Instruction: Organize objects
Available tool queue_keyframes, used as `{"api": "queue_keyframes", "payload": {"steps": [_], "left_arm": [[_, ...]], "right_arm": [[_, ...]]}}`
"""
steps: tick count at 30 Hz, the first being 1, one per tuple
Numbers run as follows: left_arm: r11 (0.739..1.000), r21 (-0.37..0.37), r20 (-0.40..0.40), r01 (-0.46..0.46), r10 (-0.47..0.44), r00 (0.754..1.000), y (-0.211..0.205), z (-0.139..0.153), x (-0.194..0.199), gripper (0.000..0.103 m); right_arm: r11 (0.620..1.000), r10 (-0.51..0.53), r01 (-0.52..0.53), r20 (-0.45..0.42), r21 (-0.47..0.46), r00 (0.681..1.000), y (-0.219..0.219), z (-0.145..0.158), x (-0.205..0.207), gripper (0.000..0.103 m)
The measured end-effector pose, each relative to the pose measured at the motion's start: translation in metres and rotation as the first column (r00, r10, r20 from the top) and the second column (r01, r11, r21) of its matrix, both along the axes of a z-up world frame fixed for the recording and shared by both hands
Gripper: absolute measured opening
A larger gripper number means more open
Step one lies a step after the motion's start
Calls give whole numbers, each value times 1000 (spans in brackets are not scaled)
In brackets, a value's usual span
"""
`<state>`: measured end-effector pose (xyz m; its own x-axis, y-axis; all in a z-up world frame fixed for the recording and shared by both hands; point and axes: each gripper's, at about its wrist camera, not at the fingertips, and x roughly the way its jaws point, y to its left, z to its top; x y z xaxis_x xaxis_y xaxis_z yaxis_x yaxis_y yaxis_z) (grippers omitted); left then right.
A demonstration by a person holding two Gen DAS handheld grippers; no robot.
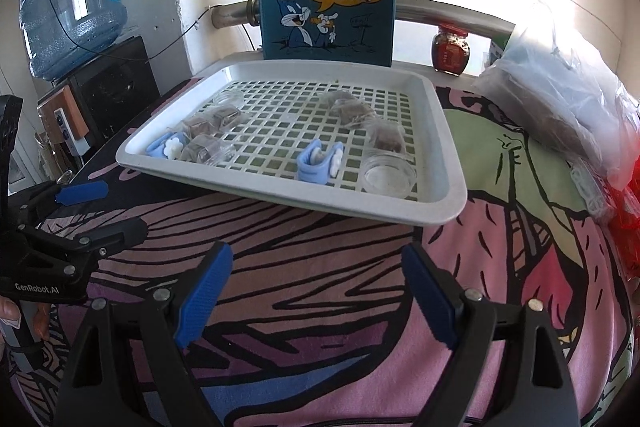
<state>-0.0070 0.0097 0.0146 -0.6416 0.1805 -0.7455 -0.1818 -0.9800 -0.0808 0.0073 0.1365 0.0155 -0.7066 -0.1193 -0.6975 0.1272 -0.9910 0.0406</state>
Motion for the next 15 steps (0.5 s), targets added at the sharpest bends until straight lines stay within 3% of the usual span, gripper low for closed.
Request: {"api": "queue_keyframes", "payload": {"steps": [15], "left_arm": [[999,-41,69,14,-11,998,9,-11,-7,97]], "right_arm": [[999,-34,33,142,10,989,1,-19,-17,88]]}}
